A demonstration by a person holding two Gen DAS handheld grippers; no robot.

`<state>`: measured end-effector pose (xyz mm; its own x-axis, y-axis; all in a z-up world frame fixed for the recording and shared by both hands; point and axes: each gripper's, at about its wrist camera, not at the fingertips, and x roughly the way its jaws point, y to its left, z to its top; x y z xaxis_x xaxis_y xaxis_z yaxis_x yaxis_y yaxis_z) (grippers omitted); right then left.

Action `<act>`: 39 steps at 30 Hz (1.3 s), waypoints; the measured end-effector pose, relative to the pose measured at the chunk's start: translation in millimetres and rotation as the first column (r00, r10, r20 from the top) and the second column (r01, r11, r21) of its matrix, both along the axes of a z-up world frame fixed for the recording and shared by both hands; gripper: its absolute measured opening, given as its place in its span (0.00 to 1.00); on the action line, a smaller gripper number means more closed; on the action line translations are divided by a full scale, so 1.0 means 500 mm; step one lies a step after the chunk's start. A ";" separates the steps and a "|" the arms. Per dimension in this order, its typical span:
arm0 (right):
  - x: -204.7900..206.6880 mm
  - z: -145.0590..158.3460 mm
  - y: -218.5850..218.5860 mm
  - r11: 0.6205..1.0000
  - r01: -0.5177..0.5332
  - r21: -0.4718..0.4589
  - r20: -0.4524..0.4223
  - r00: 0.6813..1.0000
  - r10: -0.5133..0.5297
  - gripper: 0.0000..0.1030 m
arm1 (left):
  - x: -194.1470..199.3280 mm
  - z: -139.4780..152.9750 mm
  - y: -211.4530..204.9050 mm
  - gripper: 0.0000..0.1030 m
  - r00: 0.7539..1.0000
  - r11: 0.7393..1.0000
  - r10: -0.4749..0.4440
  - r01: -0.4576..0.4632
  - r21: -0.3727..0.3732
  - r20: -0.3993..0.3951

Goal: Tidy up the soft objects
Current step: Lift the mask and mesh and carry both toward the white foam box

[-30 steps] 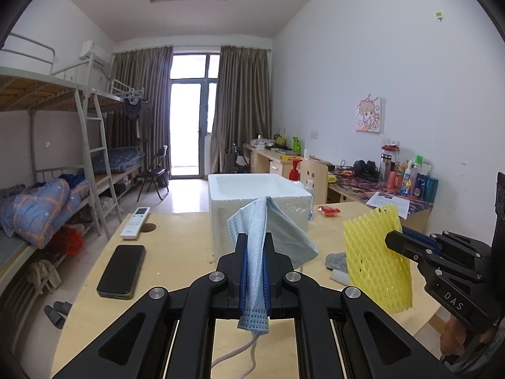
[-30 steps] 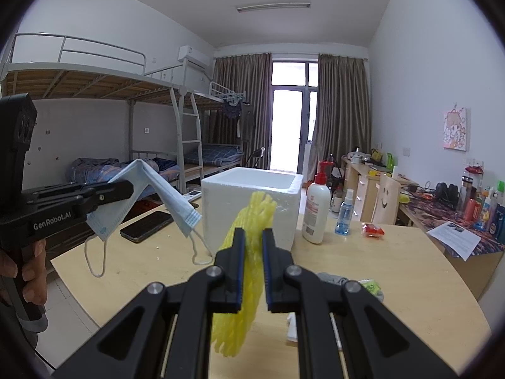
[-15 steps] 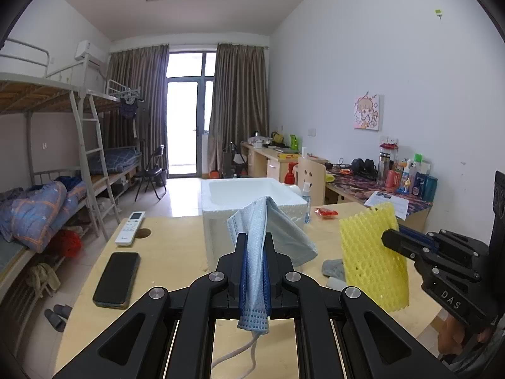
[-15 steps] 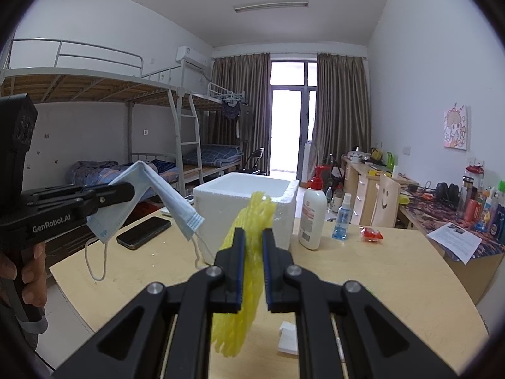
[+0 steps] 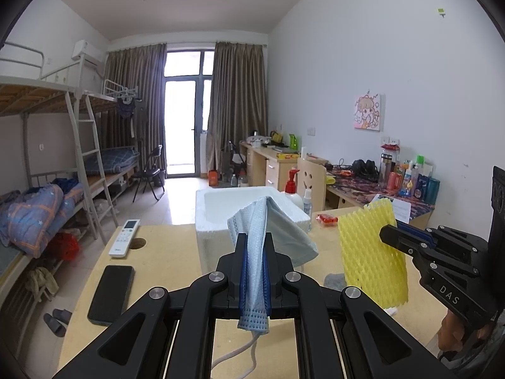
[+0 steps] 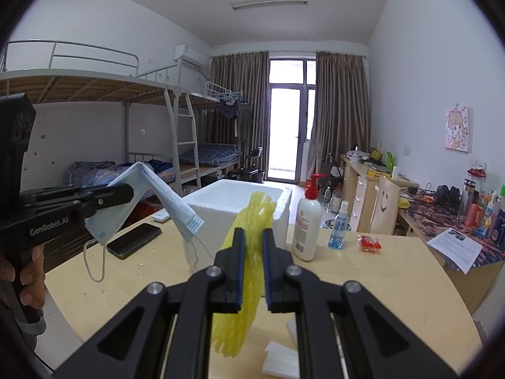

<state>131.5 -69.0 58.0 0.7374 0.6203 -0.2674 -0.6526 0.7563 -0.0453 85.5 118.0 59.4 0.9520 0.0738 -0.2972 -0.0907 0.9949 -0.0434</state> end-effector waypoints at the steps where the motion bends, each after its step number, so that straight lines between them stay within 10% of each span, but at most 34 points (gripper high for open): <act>1: 0.004 0.003 0.002 1.000 0.000 -0.001 0.001 1.000 0.000 0.13 | 0.006 0.002 0.003 0.08 1.000 1.000 0.000 0.000 -0.006 0.002; 39: 0.127 0.095 0.103 0.999 -0.003 -0.049 0.038 0.999 0.005 0.13 | 0.155 0.084 0.085 0.08 1.000 1.000 0.009 -0.009 0.013 0.017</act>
<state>195.0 -17.4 105.6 0.7454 0.6099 -0.2690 -0.6525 0.7502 -0.1070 162.8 160.6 101.1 0.9562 0.0861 -0.2796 -0.0990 0.9946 -0.0324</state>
